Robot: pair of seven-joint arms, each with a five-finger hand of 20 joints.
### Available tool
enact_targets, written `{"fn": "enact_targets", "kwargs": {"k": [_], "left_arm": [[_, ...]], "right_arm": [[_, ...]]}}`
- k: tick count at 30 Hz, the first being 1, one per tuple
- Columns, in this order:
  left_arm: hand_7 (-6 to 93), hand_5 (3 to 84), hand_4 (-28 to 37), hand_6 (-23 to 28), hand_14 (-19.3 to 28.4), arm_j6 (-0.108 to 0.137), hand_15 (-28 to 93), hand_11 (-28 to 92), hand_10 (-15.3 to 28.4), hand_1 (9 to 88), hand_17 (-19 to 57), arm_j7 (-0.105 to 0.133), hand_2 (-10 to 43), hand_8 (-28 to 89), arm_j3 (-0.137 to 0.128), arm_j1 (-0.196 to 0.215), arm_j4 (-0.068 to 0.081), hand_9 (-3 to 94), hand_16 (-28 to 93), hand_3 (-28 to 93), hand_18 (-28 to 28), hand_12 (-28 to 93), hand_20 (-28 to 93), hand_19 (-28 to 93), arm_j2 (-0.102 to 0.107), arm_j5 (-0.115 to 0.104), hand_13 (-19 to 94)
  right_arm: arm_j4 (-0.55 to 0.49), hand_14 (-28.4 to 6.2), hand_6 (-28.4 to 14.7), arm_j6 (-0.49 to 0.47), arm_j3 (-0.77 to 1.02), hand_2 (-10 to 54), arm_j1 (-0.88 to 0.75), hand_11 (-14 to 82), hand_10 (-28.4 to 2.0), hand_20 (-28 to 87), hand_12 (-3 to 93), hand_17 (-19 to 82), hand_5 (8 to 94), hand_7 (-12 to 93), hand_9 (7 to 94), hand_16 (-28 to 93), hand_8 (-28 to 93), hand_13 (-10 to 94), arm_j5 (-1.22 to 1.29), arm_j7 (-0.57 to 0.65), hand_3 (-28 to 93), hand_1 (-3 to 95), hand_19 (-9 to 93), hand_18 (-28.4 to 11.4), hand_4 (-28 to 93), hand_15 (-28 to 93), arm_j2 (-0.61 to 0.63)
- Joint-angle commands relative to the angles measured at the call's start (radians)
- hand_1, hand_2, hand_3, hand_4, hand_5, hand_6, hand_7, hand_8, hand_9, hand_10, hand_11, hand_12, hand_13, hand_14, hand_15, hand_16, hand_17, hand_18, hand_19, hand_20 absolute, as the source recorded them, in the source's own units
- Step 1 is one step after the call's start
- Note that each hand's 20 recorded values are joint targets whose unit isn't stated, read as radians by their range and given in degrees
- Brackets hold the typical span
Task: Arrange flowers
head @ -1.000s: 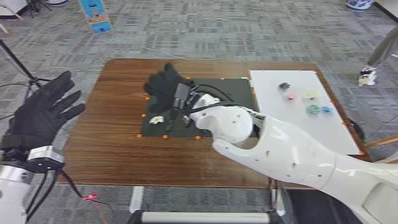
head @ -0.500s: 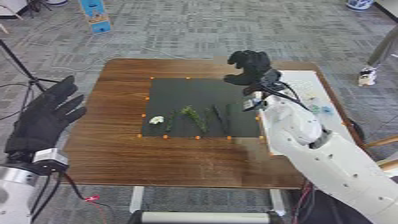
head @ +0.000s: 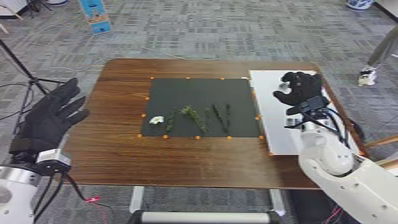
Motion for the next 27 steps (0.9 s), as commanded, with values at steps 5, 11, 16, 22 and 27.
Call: {"fn": "enact_targets", "kwargs": {"k": [5, 11, 16, 22, 27], "left_arm": [[15.8, 23.9, -28.3, 2.0, 13.1, 0.007, 10, 11, 8.1, 29.9, -11.8, 0.007, -9.5, -9, -0.038, 0.055, -0.014, 16.8, 4, 57, 19.5, 17, 6, 36, -0.036, 0.011, 14], [15.8, 23.9, -28.3, 1.9, 12.8, 0.000, 10, 11, 8.1, 29.4, -11.9, 0.005, -9.5, -9, -0.039, 0.054, -0.015, 16.9, 4, 57, 19.4, 18, 6, 36, -0.036, 0.012, 14], [15.8, 23.8, -28.3, 1.8, 12.7, -0.004, 10, 10, 8.1, 29.3, -11.9, -0.004, -9.5, -9, -0.038, 0.044, -0.010, 16.9, 4, 58, 19.3, 18, 7, 36, -0.032, 0.009, 13], [15.6, 23.9, -28.3, 1.9, 12.7, -0.015, 9, 10, 8.1, 28.5, -11.9, -0.015, -9.5, -9, -0.058, 0.063, -0.016, 17.0, 4, 59, 19.2, 18, 7, 36, -0.040, 0.006, 13], [15.5, 23.9, -28.3, 1.9, 12.7, -0.016, 9, 10, 8.2, 28.4, -12.0, -0.011, -9.5, -9, -0.053, 0.061, -0.014, 17.1, 4, 59, 19.1, 18, 7, 36, -0.037, 0.004, 13]], "right_arm": [[-0.018, -11.4, -3.6, -0.075, 0.182, -9.5, -0.259, 45.6, -12.8, 51, 37.3, 23, 49.6, 29, 46.1, 34, -12, 41, -0.046, 0.084, 77, 33.3, 74, -18.6, -28, 71, 0.094], [0.018, -13.4, -6.2, -0.082, 0.186, -9.5, -0.276, 46.2, -14.5, 50, 38.4, 21, 43.8, 29, 38.8, 34, -12, 32, -0.050, 0.114, 79, 31.4, 73, -18.2, -28, 73, 0.090], [0.068, -13.9, -6.4, -0.096, 0.121, -9.5, -0.196, 46.2, -14.8, 50, 38.5, 20, 43.6, 29, 37.8, 34, -12, 30, -0.055, 0.128, 79, 31.0, 73, -18.0, -28, 74, 0.066], [0.097, -13.9, -6.2, -0.092, 0.067, -9.5, -0.159, 46.4, -14.9, 50, 38.4, 20, 43.9, 29, 37.6, 34, -12, 30, -0.078, 0.167, 81, 29.5, 73, -18.1, -28, 74, 0.057], [0.121, -14.0, -6.2, -0.116, 0.036, -9.5, -0.125, 46.9, -14.8, 50, 38.2, 20, 44.7, 29, 37.8, 34, -12, 30, -0.072, 0.167, 82, 30.2, 73, -18.1, -28, 74, 0.068]]}}
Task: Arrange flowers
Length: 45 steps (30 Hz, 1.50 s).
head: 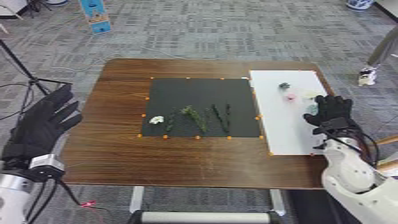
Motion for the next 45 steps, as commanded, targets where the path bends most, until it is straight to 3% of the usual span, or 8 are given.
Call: {"fn": "enact_targets", "kwargs": {"k": [1, 14, 25, 31, 45], "left_arm": [[15.4, 23.9, -28.3, 1.9, 12.7, -0.010, 9, 10, 8.1, 28.4, -12.0, -0.001, -9.5, -9, -0.003, 0.011, -0.007, 17.1, 4, 59, 19.1, 18, 7, 36, -0.007, -0.004, 13], [15.3, 24.0, -28.3, 1.9, 12.8, -0.013, 9, 10, 8.2, 27.8, -12.1, 0.007, -9.5, -9, -0.015, 0.026, -0.014, 17.1, 4, 60, 19.2, 18, 7, 36, 0.001, -0.006, 13], [15.1, 24.0, -28.3, 1.9, 12.8, -0.015, 9, 10, 8.2, 28.0, -12.1, 0.012, -9.5, -9, -0.024, 0.041, -0.021, 17.1, 4, 59, 19.2, 18, 7, 36, -0.003, -0.004, 13], [15.2, 23.9, -28.3, 1.8, 12.8, -0.014, 10, 10, 8.2, 27.8, -12.1, 0.011, -9.5, -9, -0.020, 0.032, -0.016, 17.1, 4, 60, 19.1, 18, 7, 36, 0.004, -0.004, 13], [15.1, 24.0, -28.3, 1.8, 12.8, -0.011, 10, 10, 8.2, 27.9, -12.0, 0.013, -9.5, -9, -0.019, 0.036, -0.017, 17.1, 4, 60, 19.1, 18, 7, 36, 0.006, -0.006, 13]], "right_arm": [[0.034, -14.0, -6.0, -0.048, -0.044, -9.5, 0.021, 47.2, -14.8, 50, 38.2, 20, 45.0, 29, 37.9, 34, -12, 31, -0.006, 0.022, 82, 30.2, 73, -18.1, -28, 74, 0.002], [0.066, -13.1, -3.4, -0.214, -0.238, -9.5, 0.201, 48.1, -13.6, 50, 38.3, 20, 49.2, 31, 42.1, 34, -14, 35, 0.064, -0.093, 81, 30.1, 73, -18.4, -28, 74, 0.126], [0.026, -12.9, -2.7, -0.191, -0.282, -9.5, 0.267, 48.8, -13.3, 50, 38.6, 20, 50.4, 32, 43.8, 35, -14, 36, 0.038, -0.066, 81, 29.6, 73, -18.5, -28, 74, 0.186], [0.024, -13.0, -2.2, -0.165, -0.289, -9.5, 0.283, 49.6, -13.3, 51, 39.3, 20, 51.0, 33, 44.2, 36, -14, 37, 0.060, -0.075, 81, 29.9, 73, -18.3, -28, 75, 0.203], [0.079, -12.8, -1.5, -0.174, -0.368, -9.5, 0.364, 50.7, -13.1, 51, 40.0, 21, 51.3, 36, 45.1, 37, -15, 38, 0.062, -0.056, 81, 30.0, 73, -18.2, -28, 75, 0.188]]}}
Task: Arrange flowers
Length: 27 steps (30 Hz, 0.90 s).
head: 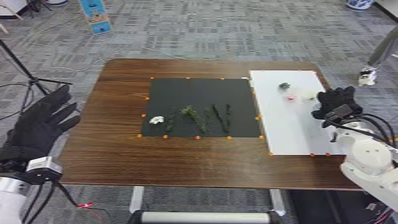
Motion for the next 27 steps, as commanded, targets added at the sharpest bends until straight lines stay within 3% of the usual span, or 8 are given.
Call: {"fn": "enact_targets", "kwargs": {"k": [1, 16, 20, 21, 23, 27], "left_arm": [[15.1, 24.0, -28.3, 1.8, 12.8, -0.007, 10, 10, 8.2, 27.8, -12.0, 0.004, -9.5, -9, -0.002, 0.007, -0.006, 17.1, 4, 60, 19.1, 18, 7, 36, 0.002, -0.006, 13], [15.3, 23.9, -28.3, 1.8, 12.9, -0.005, 10, 10, 8.2, 27.9, -12.0, 0.002, -9.5, -9, -0.001, 0.004, -0.005, 17.0, 4, 60, 19.1, 18, 7, 36, 0.008, -0.009, 13], [15.3, 24.0, -28.3, 1.8, 12.8, -0.004, 9, 10, 8.2, 27.9, -12.1, 0.002, -9.5, -9, -0.001, 0.004, -0.006, 17.1, 4, 60, 19.1, 18, 7, 36, 0.008, -0.008, 13], [15.3, 24.0, -28.3, 1.8, 12.8, -0.004, 9, 10, 8.2, 27.9, -12.1, 0.001, -9.5, -9, -0.003, 0.006, -0.007, 17.1, 4, 60, 19.1, 18, 7, 36, 0.006, -0.007, 13], [15.3, 23.9, -28.3, 1.8, 12.8, -0.002, 9, 10, 8.2, 28.0, -12.1, 0.002, -9.5, -9, -0.003, 0.007, -0.008, 17.0, 4, 60, 19.1, 18, 7, 36, 0.006, -0.009, 13], [15.3, 24.0, -28.3, 1.8, 12.8, -0.004, 9, 10, 8.2, 28.1, -12.1, 0.002, -9.5, -9, -0.004, 0.005, -0.007, 17.1, 4, 60, 19.1, 18, 7, 36, 0.007, -0.009, 13]], "right_arm": [[0.035, -12.7, -1.5, -0.013, -0.044, -9.5, 0.058, 50.7, -13.1, 51, 40.0, 21, 51.2, 36, 45.1, 37, -15, 38, 0.003, 0.010, 81, 29.9, 73, -18.3, -28, 75, -0.007], [0.137, -12.0, -1.0, -0.031, -0.188, -9.5, 0.180, 50.5, -12.6, 51, 39.5, 21, 52.2, 37, 46.5, 37, -15, 40, 0.013, -0.012, 80, 30.9, 73, -18.1, -28, 75, -0.050], [0.154, -10.2, 1.9, 0.026, -0.194, -9.5, 0.178, 49.9, -11.4, 51, 38.5, 23, 56.7, 39, 53.2, 37, -13, 47, -0.013, -0.025, 81, 35.0, 73, -17.6, -28, 74, -0.058], [0.152, -9.7, 2.3, 0.036, -0.191, -9.5, 0.175, 47.9, -10.7, 51, 41.1, 24, 57.3, 41, 55.3, 37, -6, 48, -0.012, -0.030, 79, 37.4, 74, -17.7, -28, 74, -0.061], [0.154, -8.1, 3.5, 0.074, -0.188, -9.5, 0.173, 35.0, -7.8, 51, 56.0, 25, 59.7, 47, 64.4, 41, 0, 54, -0.018, -0.044, 76, 45.5, 75, -17.6, -28, 72, -0.064], [0.136, -6.8, 4.1, 0.131, -0.168, -9.5, 0.158, 34.2, -6.7, 52, 60.4, 27, 66.8, 50, 72.2, 50, 3, 58, -0.034, -0.070, 77, 51.6, 76, -17.8, -28, 71, -0.058]]}}
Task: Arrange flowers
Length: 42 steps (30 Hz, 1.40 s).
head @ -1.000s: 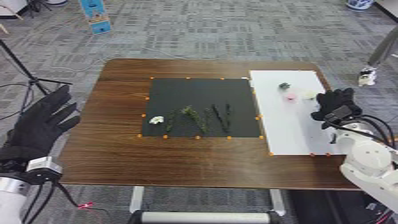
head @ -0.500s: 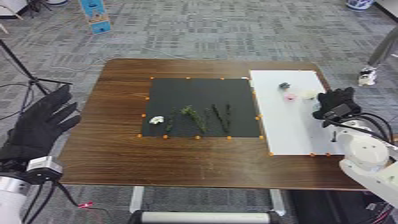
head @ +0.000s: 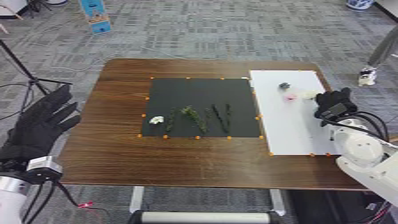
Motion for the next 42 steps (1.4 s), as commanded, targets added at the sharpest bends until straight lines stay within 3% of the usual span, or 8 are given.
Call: {"fn": "enact_targets", "kwargs": {"k": [1, 7, 10, 12, 17, 21, 35, 42], "left_arm": [[15.4, 23.9, -28.3, 1.8, 12.9, -0.006, 9, 10, 8.3, 28.1, -12.1, 0.000, -9.5, -9, -0.007, 0.005, -0.007, 17.1, 4, 60, 19.1, 18, 7, 36, -0.001, -0.007, 13], [15.2, 24.0, -28.3, 1.9, 12.9, -0.002, 10, 10, 8.4, 27.9, -12.1, 0.018, -9.5, -9, -0.039, 0.019, -0.014, 17.0, 4, 60, 19.1, 18, 7, 36, -0.005, -0.024, 13], [15.1, 23.9, -28.3, 1.8, 12.9, -0.043, 10, 10, 8.3, 27.8, -12.2, 0.006, -9.5, -9, -0.052, 0.013, -0.005, 17.0, 4, 59, 19.8, 18, 7, 36, -0.008, -0.057, 13], [15.0, 23.3, -28.3, 1.5, 12.8, -0.024, 9, 10, 8.0, 28.0, -12.4, 0.009, -9.5, -9, -0.047, 0.019, -0.008, 16.5, 4, 59, 20.7, 18, 7, 36, -0.017, -0.056, 13], [14.8, 22.5, -28.3, 1.4, 13.0, 0.032, 9, 9, 8.1, 29.1, -12.7, 0.024, -9.5, -9, -0.030, 0.063, -0.009, 16.2, 4, 56, 21.3, 18, 6, 36, -0.040, -0.097, 13], [14.7, 22.5, -28.3, 1.5, 13.0, 0.044, 9, 10, 8.2, 28.5, -12.5, 0.031, -9.5, -9, -0.006, 0.064, 0.003, 16.4, 5, 57, 20.7, 19, 6, 36, -0.042, -0.117, 13], [15.2, 22.0, -28.3, 1.6, 12.9, 0.048, 9, 9, 8.1, 29.0, -12.6, 0.033, -9.5, -9, 0.008, 0.063, 0.003, 16.1, 5, 56, 20.7, 19, 6, 37, -0.032, -0.098, 13], [15.3, 22.3, -28.3, 1.6, 12.8, 0.039, 9, 10, 8.2, 28.4, -12.3, 0.026, -9.5, -9, 0.014, 0.049, 0.000, 16.3, 4, 57, 19.9, 19, 6, 36, -0.025, -0.069, 13]], "right_arm": [[-0.030, -6.8, 4.0, 0.104, 0.051, -9.5, -0.032, 34.4, -6.7, 52, 60.7, 27, 67.3, 50, 72.6, 50, 3, 58, -0.053, -0.056, 77, 51.7, 76, -17.9, -28, 71, -0.004], [-0.154, -7.0, 3.7, 0.149, 0.130, -9.5, -0.077, 34.7, -7.0, 53, 61.4, 28, 68.6, 50, 73.5, 52, 3, 58, -0.078, -0.075, 80, 51.1, 77, -18.1, -28, 71, 0.004], [-0.207, -7.0, 3.7, 0.159, 0.110, -9.5, -0.030, 34.7, -7.1, 53, 61.7, 28, 68.6, 50, 73.5, 53, 3, 58, -0.055, -0.118, 80, 50.8, 77, -18.1, -28, 71, -0.015], [-0.218, -7.1, 3.7, 0.180, 0.060, -9.5, 0.033, 34.6, -7.1, 53, 62.2, 27, 68.5, 50, 73.4, 53, 4, 58, -0.041, -0.146, 80, 50.7, 77, -17.9, -28, 71, -0.045], [-0.204, -7.0, 3.8, 0.221, -0.106, -9.5, 0.219, 34.4, -7.1, 53, 62.9, 27, 68.2, 50, 73.3, 53, 4, 58, 0.004, -0.215, 80, 50.7, 77, -17.9, -28, 71, -0.135], [-0.178, -7.1, 3.9, 0.239, -0.236, -9.5, 0.343, 34.4, -6.9, 53, 62.7, 27, 68.1, 51, 73.1, 52, 4, 58, 0.025, -0.243, 80, 50.7, 77, -17.8, -28, 71, -0.208], [-0.103, -6.6, 4.4, 0.260, -0.512, -9.5, 0.581, 34.7, -6.8, 53, 62.1, 27, 67.4, 52, 72.7, 52, 2, 58, 0.098, -0.301, 79, 50.9, 76, -17.4, -28, 71, -0.431], [0.033, -6.4, 4.5, 0.271, -0.551, -9.5, 0.595, 34.7, -6.5, 53, 61.5, 27, 67.5, 52, 72.6, 52, 1, 58, 0.124, -0.343, 79, 51.0, 76, -17.2, -28, 71, -0.553]]}}
